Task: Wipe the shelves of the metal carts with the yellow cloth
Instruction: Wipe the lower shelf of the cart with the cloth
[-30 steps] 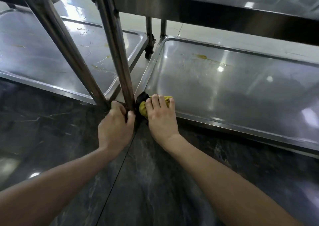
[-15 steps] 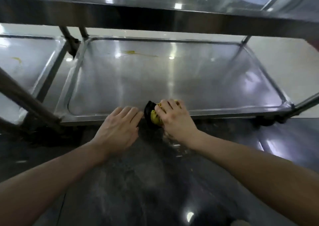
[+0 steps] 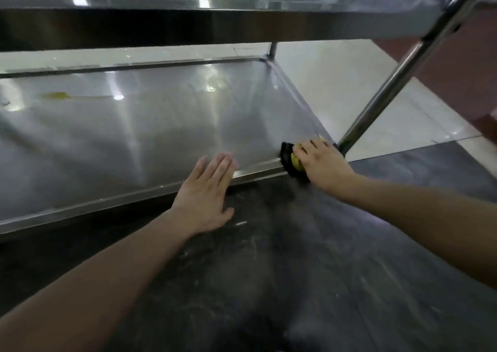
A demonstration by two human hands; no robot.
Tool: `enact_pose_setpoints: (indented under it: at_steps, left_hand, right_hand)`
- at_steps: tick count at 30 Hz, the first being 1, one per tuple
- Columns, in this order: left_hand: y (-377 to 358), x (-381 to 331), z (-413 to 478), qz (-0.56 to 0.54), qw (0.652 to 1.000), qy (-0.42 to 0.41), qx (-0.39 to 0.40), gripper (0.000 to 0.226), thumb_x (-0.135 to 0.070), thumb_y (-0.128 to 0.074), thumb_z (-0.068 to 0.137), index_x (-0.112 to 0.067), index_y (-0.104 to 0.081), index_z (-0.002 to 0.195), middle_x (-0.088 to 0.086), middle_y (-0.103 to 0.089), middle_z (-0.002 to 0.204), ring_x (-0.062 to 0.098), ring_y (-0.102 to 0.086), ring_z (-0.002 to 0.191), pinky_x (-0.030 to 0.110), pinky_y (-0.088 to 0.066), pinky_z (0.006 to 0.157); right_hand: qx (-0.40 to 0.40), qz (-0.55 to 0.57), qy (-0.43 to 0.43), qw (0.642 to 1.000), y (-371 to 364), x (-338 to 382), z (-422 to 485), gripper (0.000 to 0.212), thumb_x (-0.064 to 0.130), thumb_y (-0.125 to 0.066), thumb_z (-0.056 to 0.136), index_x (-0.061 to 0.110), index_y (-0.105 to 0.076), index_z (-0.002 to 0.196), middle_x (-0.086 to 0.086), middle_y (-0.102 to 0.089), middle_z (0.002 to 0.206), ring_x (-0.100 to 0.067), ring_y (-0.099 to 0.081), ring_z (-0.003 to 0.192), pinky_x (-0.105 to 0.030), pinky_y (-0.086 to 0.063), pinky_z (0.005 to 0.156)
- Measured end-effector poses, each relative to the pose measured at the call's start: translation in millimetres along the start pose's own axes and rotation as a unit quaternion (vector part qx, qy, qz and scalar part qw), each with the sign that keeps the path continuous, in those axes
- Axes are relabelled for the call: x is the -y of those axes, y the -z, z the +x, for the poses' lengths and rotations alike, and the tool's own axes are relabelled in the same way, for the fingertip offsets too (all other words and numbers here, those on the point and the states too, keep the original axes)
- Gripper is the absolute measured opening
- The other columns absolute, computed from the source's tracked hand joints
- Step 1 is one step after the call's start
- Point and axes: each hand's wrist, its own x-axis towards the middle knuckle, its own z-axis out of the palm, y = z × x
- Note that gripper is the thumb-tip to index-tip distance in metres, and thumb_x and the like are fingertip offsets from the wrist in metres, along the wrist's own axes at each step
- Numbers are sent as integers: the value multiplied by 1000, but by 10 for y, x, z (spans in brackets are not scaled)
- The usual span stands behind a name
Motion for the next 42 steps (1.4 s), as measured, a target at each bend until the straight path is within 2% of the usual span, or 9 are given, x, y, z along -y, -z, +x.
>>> enact_pose_setpoints:
  at_steps: [4,10,14,18,22,32,36,39,42]
  left_hand:
    - [72,-136,334,-3,1000,22,0,121,-79,-38,90,-10,24,166,11,29,174,25,29,162,53,6,133]
    - [52,-86,271,-16,1000,-17,-9,134,-83,-48,79,-8,19,168,13,22,177,26,18,165,55,0,134]
    - [36,-113,270,-30,999,-23,-7,137,-82,-55,75,-6,7,170,14,11,179,28,10,167,54,-9,134]
    - [40,-103,248,-40,999,-28,2,138,-81,-54,75,-7,13,169,12,18,179,24,17,166,51,-5,135]
    - [50,-117,231,-53,998,-31,-6,140,-78,-58,72,-8,13,170,10,16,179,23,17,166,51,-5,136]
    - [103,-120,249,-46,999,-16,20,138,-77,-56,74,-8,15,169,12,22,177,25,22,164,53,1,135]
    - [280,-122,154,-44,997,-4,64,121,-65,-57,90,-13,18,169,12,25,176,29,30,162,53,9,133]
    - [677,-6,-232,-96,993,-9,67,95,-51,-57,98,-15,-10,173,12,-6,180,29,0,167,47,-7,135]
    - [1120,267,-856,-100,992,13,80,72,-52,-55,102,-24,-36,165,3,-42,167,25,-43,151,40,-37,122]
  right_hand:
    - [44,-20,-7,999,-85,-422,-53,46,17,-59,92,5,-57,137,-16,-57,132,-39,-53,124,-50,-40,113]
    - [92,48,-46,994,98,-377,345,36,22,-58,94,4,-65,124,-18,-54,129,-41,-51,121,-51,-44,107]
    - [93,56,-89,990,81,-519,1121,43,22,-53,98,2,-62,135,-19,-49,138,-41,-50,123,-48,-46,105]
    - [69,79,-125,987,38,-620,1854,46,22,-49,99,6,-63,139,-16,-49,142,-40,-49,127,-48,-43,108]
    - [87,59,-113,988,-253,-828,2413,66,31,-34,83,9,-64,138,-14,-48,139,-38,-46,127,-51,-47,106]
    - [164,72,-129,975,434,-447,920,39,14,-52,103,1,-54,140,-17,-44,141,-39,-47,128,-49,-50,104]
    - [235,86,-42,967,1041,-142,424,14,6,-55,99,7,-60,86,-12,-62,95,-30,-57,93,-29,-45,66]
    - [230,116,45,965,1557,191,222,6,6,-59,93,9,-64,92,-11,-63,97,-27,-57,89,-32,-41,67]
    - [212,169,149,951,2003,624,65,16,3,-61,92,15,-66,103,-8,-61,108,-28,-60,94,-44,-52,79]
